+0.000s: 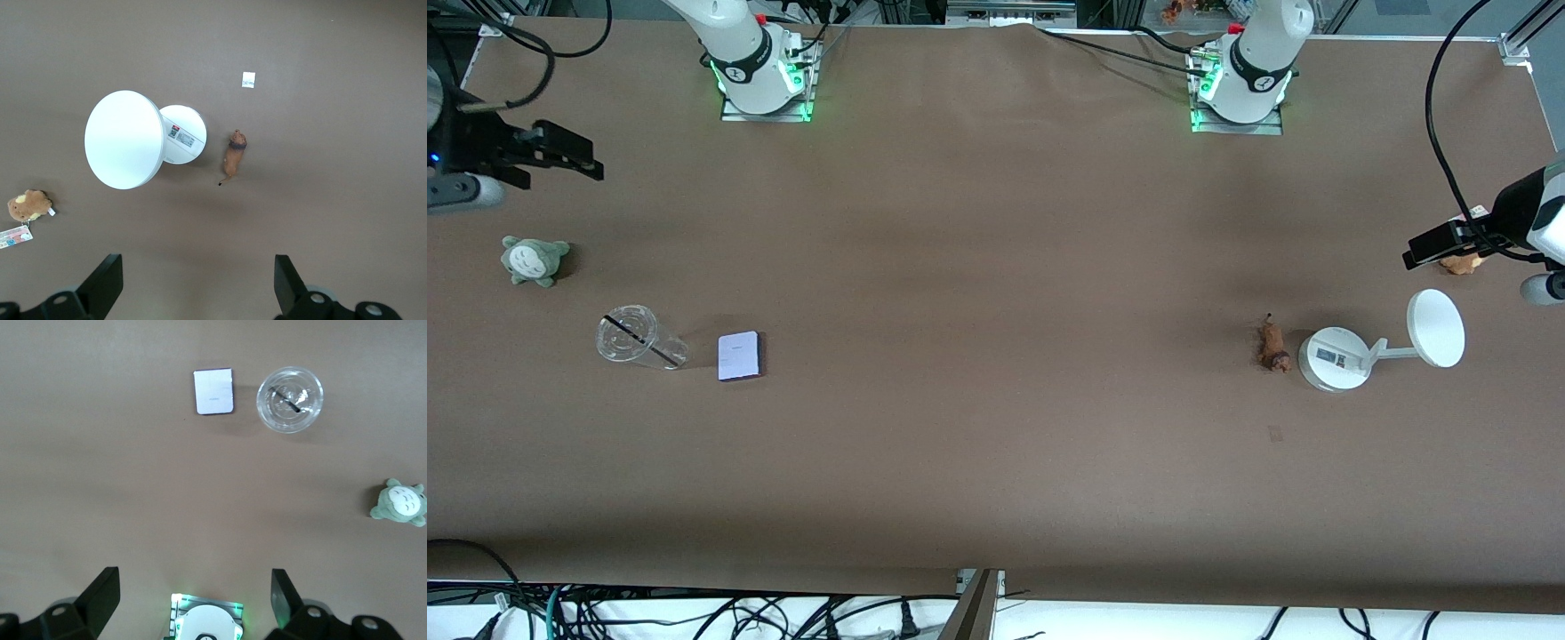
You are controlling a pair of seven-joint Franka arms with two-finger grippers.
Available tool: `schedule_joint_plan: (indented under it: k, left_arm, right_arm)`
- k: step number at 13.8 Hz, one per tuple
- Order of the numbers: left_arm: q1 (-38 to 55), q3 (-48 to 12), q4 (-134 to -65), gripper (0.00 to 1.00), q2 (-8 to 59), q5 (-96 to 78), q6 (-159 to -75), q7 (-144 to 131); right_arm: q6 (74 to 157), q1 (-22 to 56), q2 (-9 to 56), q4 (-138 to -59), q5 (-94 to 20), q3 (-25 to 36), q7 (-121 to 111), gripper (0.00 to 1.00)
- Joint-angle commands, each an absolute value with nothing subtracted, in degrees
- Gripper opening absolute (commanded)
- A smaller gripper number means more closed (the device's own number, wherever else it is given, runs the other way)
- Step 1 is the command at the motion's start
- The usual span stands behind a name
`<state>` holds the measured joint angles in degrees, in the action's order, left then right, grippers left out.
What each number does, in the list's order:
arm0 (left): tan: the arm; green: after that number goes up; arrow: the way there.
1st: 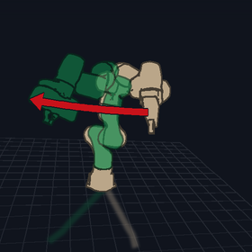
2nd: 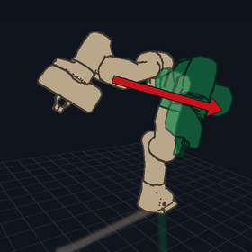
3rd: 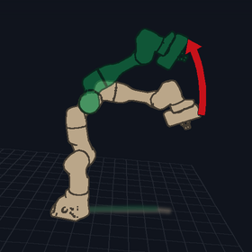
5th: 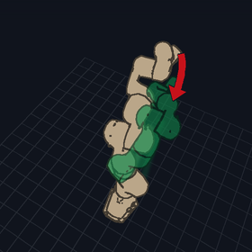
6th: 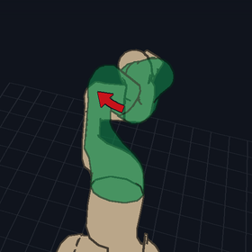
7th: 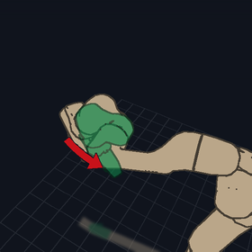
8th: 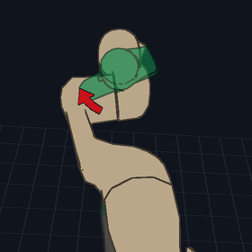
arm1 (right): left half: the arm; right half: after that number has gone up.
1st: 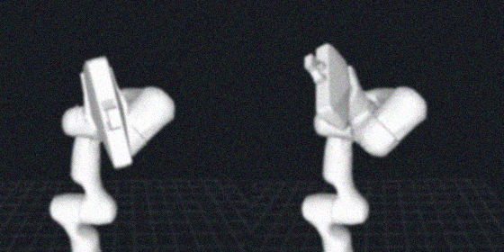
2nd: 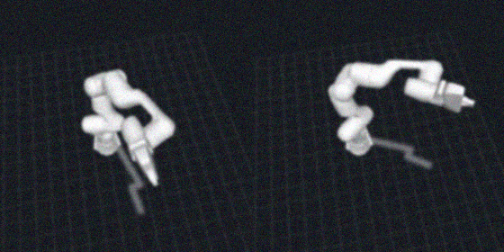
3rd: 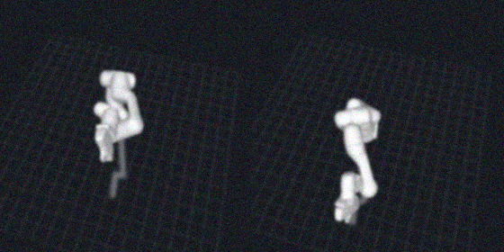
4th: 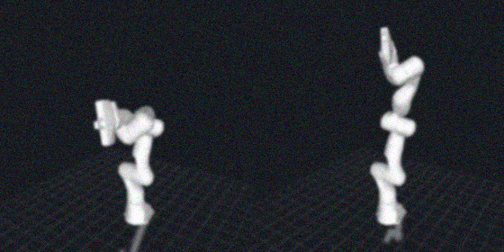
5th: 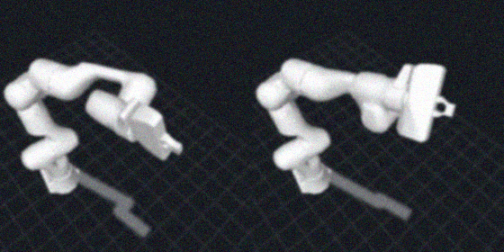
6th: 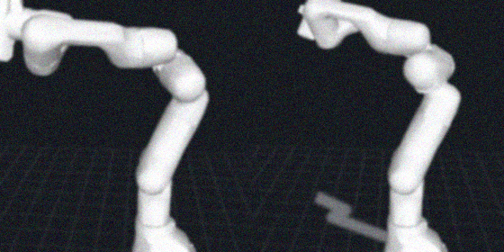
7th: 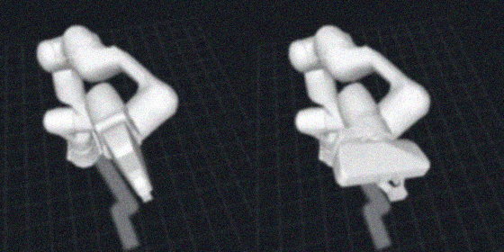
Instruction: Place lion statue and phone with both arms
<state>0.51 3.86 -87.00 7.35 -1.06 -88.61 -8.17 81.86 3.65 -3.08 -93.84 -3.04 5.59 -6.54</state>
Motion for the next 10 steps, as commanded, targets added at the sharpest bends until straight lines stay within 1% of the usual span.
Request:
schedule_joint_plan:
  k: [1,7,10]
  left_arm:
    - [0.4,4.0,-84.8,1.0,8.4,-2.5,-87.1,-6.9]
    - [0.4,4.1,-84.8,1.0,8.4,-2.5,-87.1,-6.9]
    - [0.4,4.0,-84.8,1.0,8.4,-2.6,-87.1,-6.9]
  right_arm:
    - [84.9,0.7,-7.2,-98.3,-2.2,4.1,-6.2,1.0]
    - [82.4,0.5,-7.1,-97.5,-1.1,3.9,-6.0,1.0]
    - [82.4,0.5,-6.6,-97.5,-1.0,2.8,-6.0,1.0]
